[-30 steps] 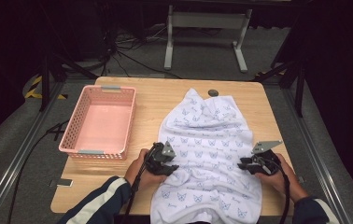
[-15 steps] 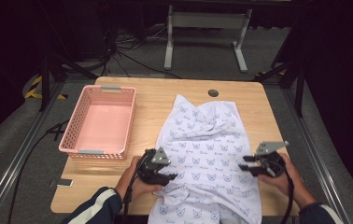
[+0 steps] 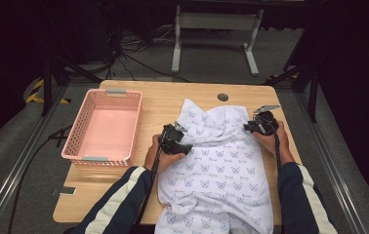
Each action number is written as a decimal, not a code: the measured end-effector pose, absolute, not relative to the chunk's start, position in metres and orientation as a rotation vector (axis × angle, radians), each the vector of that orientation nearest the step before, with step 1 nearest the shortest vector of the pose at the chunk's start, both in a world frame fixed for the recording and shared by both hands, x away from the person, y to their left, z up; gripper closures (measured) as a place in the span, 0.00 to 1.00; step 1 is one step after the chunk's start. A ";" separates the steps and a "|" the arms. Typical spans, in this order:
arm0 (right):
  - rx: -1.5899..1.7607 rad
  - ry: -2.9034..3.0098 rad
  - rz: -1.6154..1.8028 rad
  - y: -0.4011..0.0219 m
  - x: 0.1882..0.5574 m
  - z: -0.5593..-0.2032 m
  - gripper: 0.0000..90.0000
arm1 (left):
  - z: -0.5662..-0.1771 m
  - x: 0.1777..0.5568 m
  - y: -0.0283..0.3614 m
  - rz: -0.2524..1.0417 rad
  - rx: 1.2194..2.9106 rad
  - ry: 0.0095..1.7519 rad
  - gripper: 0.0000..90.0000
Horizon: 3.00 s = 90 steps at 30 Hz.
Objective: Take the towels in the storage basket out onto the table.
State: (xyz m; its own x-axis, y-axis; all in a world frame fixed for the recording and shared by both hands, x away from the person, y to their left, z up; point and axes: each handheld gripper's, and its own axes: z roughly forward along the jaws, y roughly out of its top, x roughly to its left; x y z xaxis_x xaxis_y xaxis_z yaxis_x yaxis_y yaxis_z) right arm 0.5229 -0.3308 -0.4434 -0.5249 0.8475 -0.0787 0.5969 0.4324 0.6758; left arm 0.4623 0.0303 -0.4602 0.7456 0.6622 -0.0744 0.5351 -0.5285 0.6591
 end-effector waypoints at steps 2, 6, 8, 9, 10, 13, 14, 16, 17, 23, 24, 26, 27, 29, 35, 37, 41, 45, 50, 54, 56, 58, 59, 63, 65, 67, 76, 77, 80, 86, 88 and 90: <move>1.285 2.274 0.856 -0.334 0.527 -0.449 0.78 | -0.460 0.458 0.034 0.226 2.258 0.910 0.47; 1.367 2.218 0.807 -0.348 0.521 -0.447 0.81 | -0.461 0.444 0.040 0.256 2.247 0.927 0.47; 1.395 2.205 0.801 -0.357 0.515 -0.447 0.82 | -0.460 0.436 0.042 0.211 2.255 0.926 0.48; 1.408 2.196 0.810 -0.361 0.511 -0.447 0.83 | -0.460 0.432 0.042 0.227 2.269 0.907 0.49; 1.420 2.186 0.811 -0.365 0.508 -0.447 0.84 | -0.460 0.427 0.040 0.259 2.258 0.940 0.49; 1.436 2.181 0.784 -0.368 0.501 -0.446 0.85 | -0.459 0.422 0.043 0.216 2.257 0.940 0.49; 1.455 2.181 0.773 -0.369 0.499 -0.445 0.85 | -0.457 0.416 0.045 0.167 2.250 0.966 0.50; 1.451 2.189 0.768 -0.368 0.498 -0.445 0.85 | -0.457 0.412 0.046 0.154 2.251 0.966 0.50; 1.428 2.192 0.763 -0.368 0.497 -0.445 0.85 | -0.456 0.408 0.047 0.131 2.262 0.963 0.51; 1.344 2.177 0.821 -0.357 0.499 -0.435 0.74 | -0.455 0.403 0.047 0.182 2.284 0.863 0.46; 1.318 2.165 0.846 -0.354 0.501 -0.431 0.73 | -0.454 0.404 0.047 0.202 2.300 0.868 0.48; 1.228 2.171 0.914 -0.334 0.514 -0.418 0.65 | -0.451 0.408 0.048 0.264 2.285 0.809 0.50; 1.207 2.179 0.889 -0.326 0.520 -0.415 0.65 | -0.451 0.408 0.048 0.264 2.285 0.809 0.50; 1.192 2.179 0.859 -0.319 0.527 -0.414 0.63 | -0.452 0.408 0.050 0.242 2.290 0.808 0.52; 1.207 2.224 0.791 -0.295 0.567 -0.427 0.57 | -0.459 0.408 0.053 0.226 2.335 0.782 0.63; 1.221 2.259 0.775 -0.294 0.575 -0.434 0.56 | -0.460 0.406 0.054 0.253 2.328 0.775 0.66; 1.237 2.299 0.706 -0.295 0.586 -0.443 0.59 | -0.460 0.404 0.056 0.255 2.329 0.778 0.73; 1.252 2.298 0.746 -0.301 0.590 -0.443 0.83 | -0.459 0.405 0.060 0.256 2.333 0.783 0.85; 1.313 2.216 0.677 -0.311 0.591 -0.443 0.84 | -0.459 0.404 0.061 0.292 2.314 0.839 0.86; 1.367 2.128 0.669 -0.319 0.590 -0.441 0.60 | -0.458 0.408 0.060 0.297 2.280 0.877 0.74; 1.381 2.121 0.777 -0.330 0.581 -0.432 0.58 | -0.449 0.411 0.060 0.266 2.193 0.859 0.58; 1.370 2.145 0.832 -0.338 0.569 -0.424 0.58 | -0.441 0.414 0.055 0.280 2.161 0.846 0.53; 1.348 2.167 0.837 -0.342 0.561 -0.421 0.59 | -0.438 0.415 0.052 0.283 2.167 0.840 0.52; 1.261 2.272 0.922 -0.347 0.521 -0.418 0.59 | -0.440 0.414 0.044 0.268 2.220 0.788 0.50; 1.175 2.353 0.951 -0.344 0.492 -0.420 0.59 | -0.441 0.403 0.044 0.264 2.278 0.697 0.51; 1.104 2.411 0.959 -0.339 0.459 -0.423 0.57 | -0.443 0.390 0.048 0.288 2.315 0.629 0.53; 0.929 2.545 0.868 -0.325 0.360 -0.441 0.50 | -0.460 0.353 0.067 0.190 2.415 0.506 0.65; 0.937 2.549 0.862 -0.324 0.355 -0.443 0.49 | -0.459 0.350 0.068 0.209 2.426 0.493 0.64; 0.970 2.548 0.881 -0.327 0.337 -0.451 0.50 | -0.459 0.344 0.071 0.200 2.437 0.490 0.64; 0.975 2.514 0.848 -0.338 0.304 -0.449 0.45 | -0.455 0.323 0.077 0.201 2.454 0.439 0.59; 0.949 2.498 0.927 -0.340 0.293 -0.441 0.51 | -0.443 0.312 0.083 0.152 2.354 0.399 0.61; 0.908 2.522 0.992 -0.337 0.281 -0.438 0.52 | -0.441 0.306 0.082 0.115 2.335 0.374 0.61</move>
